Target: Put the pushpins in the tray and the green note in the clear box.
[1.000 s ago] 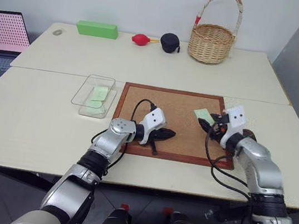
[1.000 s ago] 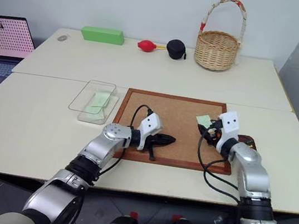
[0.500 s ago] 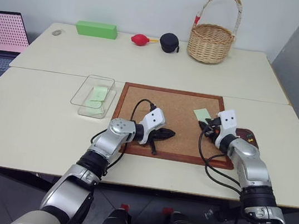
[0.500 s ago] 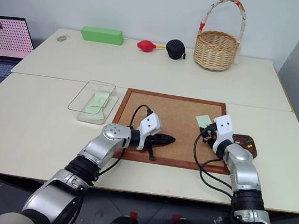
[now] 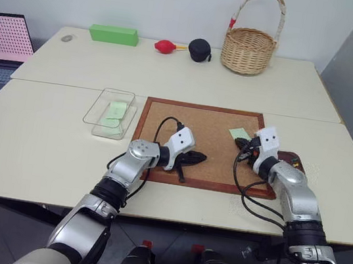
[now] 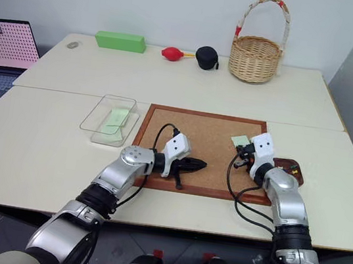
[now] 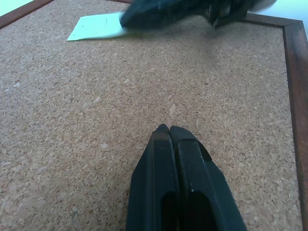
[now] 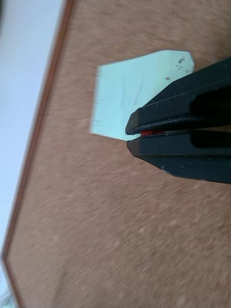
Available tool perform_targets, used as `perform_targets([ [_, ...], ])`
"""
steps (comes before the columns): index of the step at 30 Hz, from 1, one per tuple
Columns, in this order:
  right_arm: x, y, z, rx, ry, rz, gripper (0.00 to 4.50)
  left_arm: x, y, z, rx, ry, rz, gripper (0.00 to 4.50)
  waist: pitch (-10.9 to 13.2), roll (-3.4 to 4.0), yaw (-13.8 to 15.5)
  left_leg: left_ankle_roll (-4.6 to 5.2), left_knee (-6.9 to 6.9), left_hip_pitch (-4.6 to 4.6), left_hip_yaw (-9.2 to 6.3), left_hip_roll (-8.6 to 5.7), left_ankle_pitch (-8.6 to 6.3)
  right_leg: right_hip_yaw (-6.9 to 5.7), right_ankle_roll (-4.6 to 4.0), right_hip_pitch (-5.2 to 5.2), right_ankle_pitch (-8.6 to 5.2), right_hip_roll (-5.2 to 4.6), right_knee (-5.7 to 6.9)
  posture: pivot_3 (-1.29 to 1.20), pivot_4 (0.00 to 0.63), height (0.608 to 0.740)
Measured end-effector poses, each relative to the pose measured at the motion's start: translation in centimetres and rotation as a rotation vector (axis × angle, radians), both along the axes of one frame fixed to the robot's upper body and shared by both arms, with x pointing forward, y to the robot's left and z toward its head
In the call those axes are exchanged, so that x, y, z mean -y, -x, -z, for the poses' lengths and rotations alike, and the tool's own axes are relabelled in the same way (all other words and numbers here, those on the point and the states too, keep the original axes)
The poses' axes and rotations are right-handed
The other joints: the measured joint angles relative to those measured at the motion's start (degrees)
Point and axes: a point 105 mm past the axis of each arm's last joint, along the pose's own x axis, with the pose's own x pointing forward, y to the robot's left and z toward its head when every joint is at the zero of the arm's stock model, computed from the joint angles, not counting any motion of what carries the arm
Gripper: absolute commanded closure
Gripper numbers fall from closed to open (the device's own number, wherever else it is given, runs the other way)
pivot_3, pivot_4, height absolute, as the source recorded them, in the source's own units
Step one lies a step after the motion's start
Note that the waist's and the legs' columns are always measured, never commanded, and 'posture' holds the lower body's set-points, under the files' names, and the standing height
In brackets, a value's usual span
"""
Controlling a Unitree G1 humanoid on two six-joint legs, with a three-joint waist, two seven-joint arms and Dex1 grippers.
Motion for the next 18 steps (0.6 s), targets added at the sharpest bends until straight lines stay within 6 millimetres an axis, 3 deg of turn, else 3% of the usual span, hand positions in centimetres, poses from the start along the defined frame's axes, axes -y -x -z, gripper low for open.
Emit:
perform_targets([
  [3,-0.8,0.2,-2.1,0.064,-0.004,-0.042,4.49,0.1,-0.1,0.0,0.000,0.012,-0.016,4.50,0.0,0.00,0.1,0.00,0.02,-0.01,-0.01,-0.02,0.00,0.00,0.01,0.01,0.00,-0.01,-0.01,0.00,0.150,0.740],
  [9,-1.1,0.7,-3.3,0.095,0.026,-0.072,4.49,0.0,-0.4,-0.6,0.024,0.101,-0.061,4.50,0.0,-0.01,0.3,0.00,0.03,-0.10,-0.03,-0.02,0.00,-0.01,0.01,-0.05,0.01,-0.02,0.00,0.00,0.150,0.740],
  [18,-1.5,1.3,-4.4,0.112,0.040,-0.105,4.50,-1.5,-1.1,-3.8,0.086,0.213,-0.112,2.76,0.1,-0.03,0.3,0.00,0.03,-0.37,-0.09,-0.04,0.00,-0.07,0.00,-0.21,0.01,-0.02,-0.08,0.00,0.150,0.740],
])
